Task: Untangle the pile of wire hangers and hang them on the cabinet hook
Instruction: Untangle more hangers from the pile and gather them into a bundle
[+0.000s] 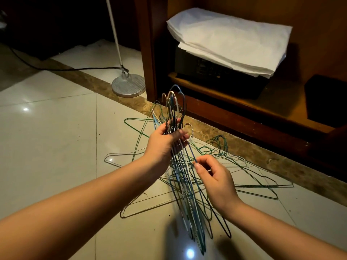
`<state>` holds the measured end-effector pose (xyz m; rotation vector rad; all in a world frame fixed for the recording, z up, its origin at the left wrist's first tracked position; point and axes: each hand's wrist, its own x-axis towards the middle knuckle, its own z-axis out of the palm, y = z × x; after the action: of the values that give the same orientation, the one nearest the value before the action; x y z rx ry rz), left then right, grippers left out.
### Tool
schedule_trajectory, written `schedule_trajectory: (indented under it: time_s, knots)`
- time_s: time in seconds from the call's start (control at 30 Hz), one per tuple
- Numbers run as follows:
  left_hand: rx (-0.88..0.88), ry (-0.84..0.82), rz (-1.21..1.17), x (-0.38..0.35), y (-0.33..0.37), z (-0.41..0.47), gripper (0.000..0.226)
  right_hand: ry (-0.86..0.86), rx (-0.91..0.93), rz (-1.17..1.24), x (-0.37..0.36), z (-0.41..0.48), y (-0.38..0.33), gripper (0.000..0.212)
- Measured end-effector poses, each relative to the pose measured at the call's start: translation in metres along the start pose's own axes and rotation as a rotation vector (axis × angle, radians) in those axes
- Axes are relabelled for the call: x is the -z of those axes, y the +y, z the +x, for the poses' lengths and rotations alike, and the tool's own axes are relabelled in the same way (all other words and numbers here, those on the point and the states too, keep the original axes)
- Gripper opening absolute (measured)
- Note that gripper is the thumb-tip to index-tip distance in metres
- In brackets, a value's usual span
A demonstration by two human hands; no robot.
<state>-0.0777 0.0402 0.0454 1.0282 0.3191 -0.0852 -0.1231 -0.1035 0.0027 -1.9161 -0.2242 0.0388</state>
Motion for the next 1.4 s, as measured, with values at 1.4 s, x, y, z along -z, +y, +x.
schedule_trajectory:
  time_s: [1.4]
  knots:
    - [0.044, 0.286, 0.306, 0.13, -0.005, 0.042, 0.01, -0.161, -0.486, -1.122, 0.005, 0.154, 0.17, 0.032]
